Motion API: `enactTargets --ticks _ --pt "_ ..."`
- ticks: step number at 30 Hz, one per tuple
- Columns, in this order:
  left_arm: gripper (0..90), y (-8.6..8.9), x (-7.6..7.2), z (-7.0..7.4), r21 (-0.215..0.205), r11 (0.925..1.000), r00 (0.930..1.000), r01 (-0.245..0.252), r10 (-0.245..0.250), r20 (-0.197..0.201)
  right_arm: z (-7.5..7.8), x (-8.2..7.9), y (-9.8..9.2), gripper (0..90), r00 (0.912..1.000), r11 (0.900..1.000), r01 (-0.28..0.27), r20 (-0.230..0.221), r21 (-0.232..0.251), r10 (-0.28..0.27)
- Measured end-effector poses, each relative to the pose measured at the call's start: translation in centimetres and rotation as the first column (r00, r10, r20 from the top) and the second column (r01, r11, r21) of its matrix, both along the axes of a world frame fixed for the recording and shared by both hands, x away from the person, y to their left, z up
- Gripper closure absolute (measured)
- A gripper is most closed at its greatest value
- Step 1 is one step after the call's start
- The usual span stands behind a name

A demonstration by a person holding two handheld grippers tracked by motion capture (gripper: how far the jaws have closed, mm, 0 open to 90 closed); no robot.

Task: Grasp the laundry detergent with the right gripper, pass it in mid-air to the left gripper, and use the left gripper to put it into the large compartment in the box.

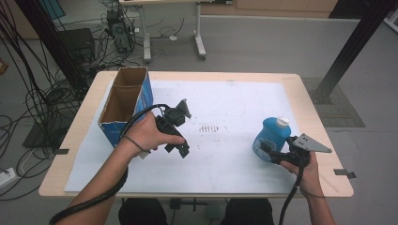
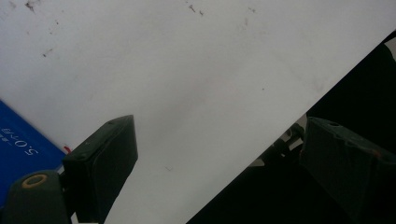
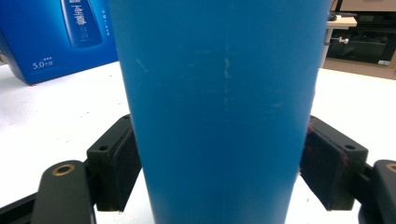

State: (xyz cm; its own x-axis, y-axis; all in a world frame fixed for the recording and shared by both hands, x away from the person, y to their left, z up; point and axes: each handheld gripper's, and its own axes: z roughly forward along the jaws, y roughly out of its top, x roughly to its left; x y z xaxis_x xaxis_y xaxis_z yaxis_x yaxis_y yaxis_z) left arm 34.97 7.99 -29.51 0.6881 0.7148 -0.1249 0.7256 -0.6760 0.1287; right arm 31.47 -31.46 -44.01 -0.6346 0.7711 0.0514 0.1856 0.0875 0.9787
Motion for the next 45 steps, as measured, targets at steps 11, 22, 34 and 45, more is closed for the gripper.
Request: enactTargets --ticks 11,22,34,45 --pt "11.3 -0.01 0.02 0.08 0.001 1.0 1.0 0.001 -0.001 0.001 -0.13 0.0 0.12 30.8 1.0 1.0 0.004 -0.006 0.007 -0.004" --pt "11.3 -0.06 0.03 0.05 0.003 1.0 1.0 0.002 -0.002 0.001 -0.18 -0.06 0.28 37.7 0.9999 1.0 0.007 -0.008 0.001 -0.007" --pt "11.3 -0.07 -0.05 -0.16 0.001 1.0 1.0 0.004 -0.004 -0.001 -0.12 -0.17 0.4 41.7 0.9999 1.0 0.01 0.0 -0.016 -0.01" --pt "11.3 -0.26 0.02 -0.37 -0.002 1.0 1.0 0.007 -0.007 -0.003 -0.02 -0.28 0.51 43.1 0.9998 0.999 0.016 0.009 -0.036 -0.016"
